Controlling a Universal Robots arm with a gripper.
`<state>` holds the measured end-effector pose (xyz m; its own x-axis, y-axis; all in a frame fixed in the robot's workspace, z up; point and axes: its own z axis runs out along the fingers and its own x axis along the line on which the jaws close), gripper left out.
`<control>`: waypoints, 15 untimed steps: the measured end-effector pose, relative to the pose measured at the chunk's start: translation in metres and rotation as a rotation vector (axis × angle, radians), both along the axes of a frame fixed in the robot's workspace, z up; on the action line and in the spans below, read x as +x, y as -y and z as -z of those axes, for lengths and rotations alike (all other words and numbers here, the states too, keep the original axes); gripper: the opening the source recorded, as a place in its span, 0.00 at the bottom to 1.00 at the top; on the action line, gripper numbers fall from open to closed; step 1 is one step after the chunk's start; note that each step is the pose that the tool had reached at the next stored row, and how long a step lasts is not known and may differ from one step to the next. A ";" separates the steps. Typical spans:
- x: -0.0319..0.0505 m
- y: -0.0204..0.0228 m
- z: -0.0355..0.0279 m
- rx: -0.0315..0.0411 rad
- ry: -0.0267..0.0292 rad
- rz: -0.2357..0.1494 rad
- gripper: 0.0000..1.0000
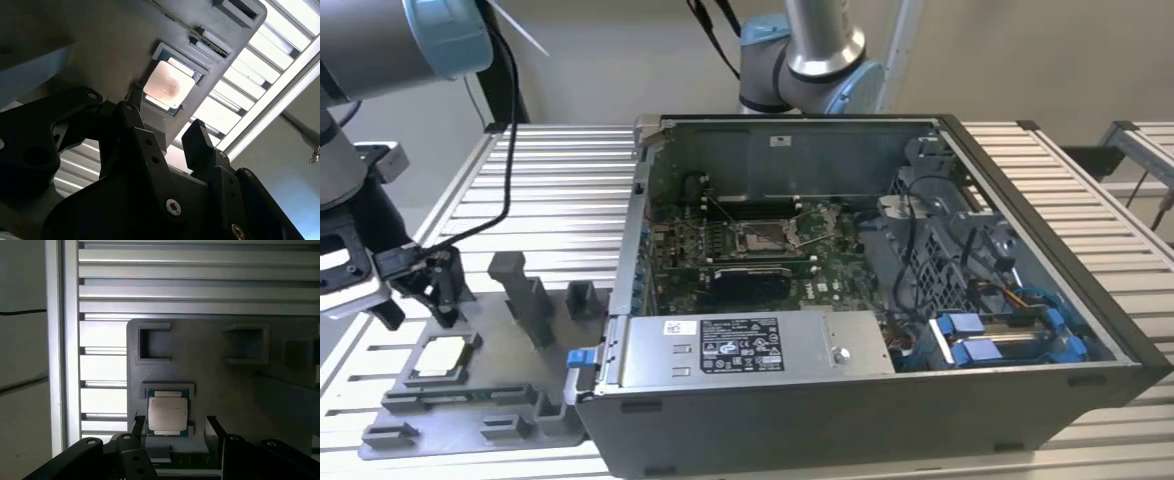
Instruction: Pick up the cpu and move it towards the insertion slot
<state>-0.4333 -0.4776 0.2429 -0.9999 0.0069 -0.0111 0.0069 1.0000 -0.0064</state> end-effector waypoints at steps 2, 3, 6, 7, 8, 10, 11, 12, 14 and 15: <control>-0.0004 0.0018 0.0036 -0.0001 -0.0001 0.000 1.00; -0.0006 0.0026 0.0053 -0.0001 -0.0001 0.000 1.00; -0.0014 0.0056 0.0128 0.0001 0.0002 0.000 1.00; -0.0017 0.0059 0.0145 0.0000 0.0000 0.000 1.00; -0.0019 0.0061 0.0162 -0.0001 -0.0001 0.000 1.00; -0.0024 0.0061 0.0200 -0.0001 -0.0001 0.000 1.00; -0.0026 0.0062 0.0217 -0.0001 -0.0001 0.000 1.00; -0.0027 0.0062 0.0235 -0.0001 -0.0002 0.000 1.00; -0.0029 0.0061 0.0273 0.0000 0.0000 0.000 1.00; -0.0030 0.0062 0.0290 -0.0001 -0.0001 0.000 1.00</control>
